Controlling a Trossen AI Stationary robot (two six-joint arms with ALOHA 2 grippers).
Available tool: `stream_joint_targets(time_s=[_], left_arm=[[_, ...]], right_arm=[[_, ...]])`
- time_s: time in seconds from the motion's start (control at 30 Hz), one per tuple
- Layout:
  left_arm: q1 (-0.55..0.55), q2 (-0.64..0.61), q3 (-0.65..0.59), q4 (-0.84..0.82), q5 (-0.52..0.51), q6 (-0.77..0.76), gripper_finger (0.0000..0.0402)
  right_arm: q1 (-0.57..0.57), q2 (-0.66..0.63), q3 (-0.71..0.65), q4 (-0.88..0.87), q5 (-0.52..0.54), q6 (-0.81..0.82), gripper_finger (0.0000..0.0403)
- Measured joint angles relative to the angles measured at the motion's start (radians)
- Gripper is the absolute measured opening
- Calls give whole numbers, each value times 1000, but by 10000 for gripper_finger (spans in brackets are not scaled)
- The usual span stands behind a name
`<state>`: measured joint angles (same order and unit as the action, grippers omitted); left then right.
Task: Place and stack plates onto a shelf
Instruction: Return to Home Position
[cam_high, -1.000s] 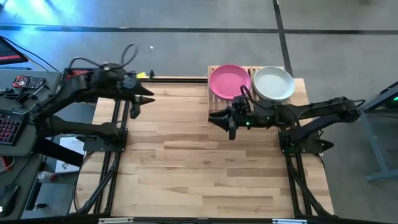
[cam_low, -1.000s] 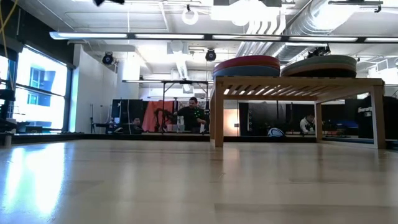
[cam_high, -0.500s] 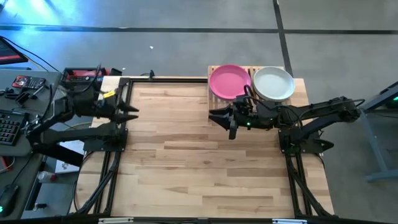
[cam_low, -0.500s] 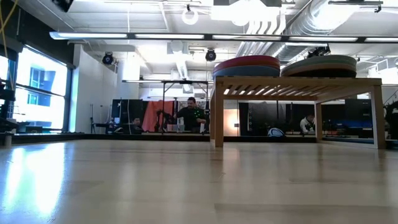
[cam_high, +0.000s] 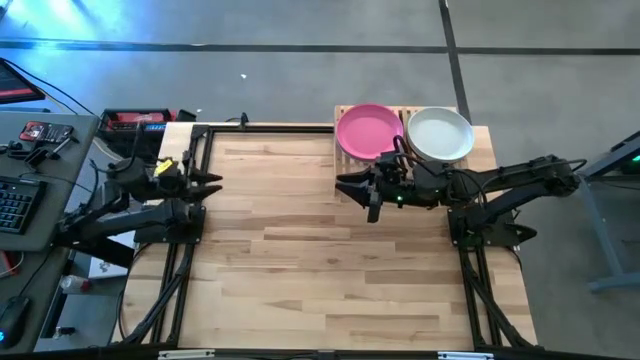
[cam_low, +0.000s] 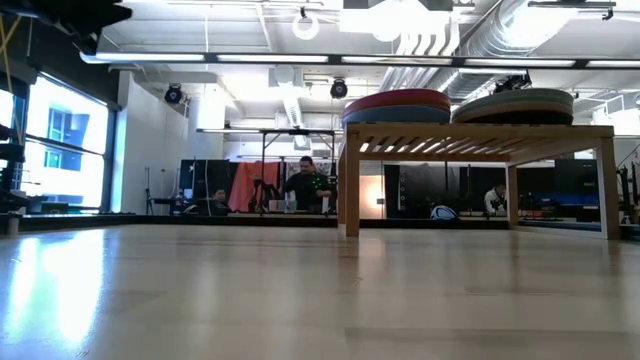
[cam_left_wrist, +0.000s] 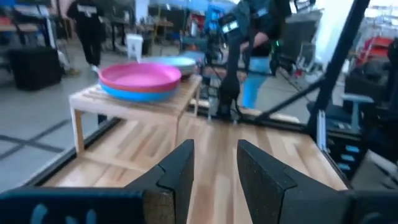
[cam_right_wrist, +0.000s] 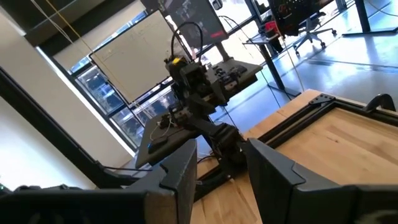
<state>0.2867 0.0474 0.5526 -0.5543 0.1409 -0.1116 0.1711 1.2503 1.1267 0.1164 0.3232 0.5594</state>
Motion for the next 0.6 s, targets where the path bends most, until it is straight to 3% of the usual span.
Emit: stream_joint_targets(time_s=[0.37,0.6], left_arm=[[0,-8,-252,247,-193,-75,110],[0,-8,-372,325,-253,-79,110]], right_arm=[[-1,0,0,-1,57,-21,122],[-1,0,0,-24,89,-19,122]])
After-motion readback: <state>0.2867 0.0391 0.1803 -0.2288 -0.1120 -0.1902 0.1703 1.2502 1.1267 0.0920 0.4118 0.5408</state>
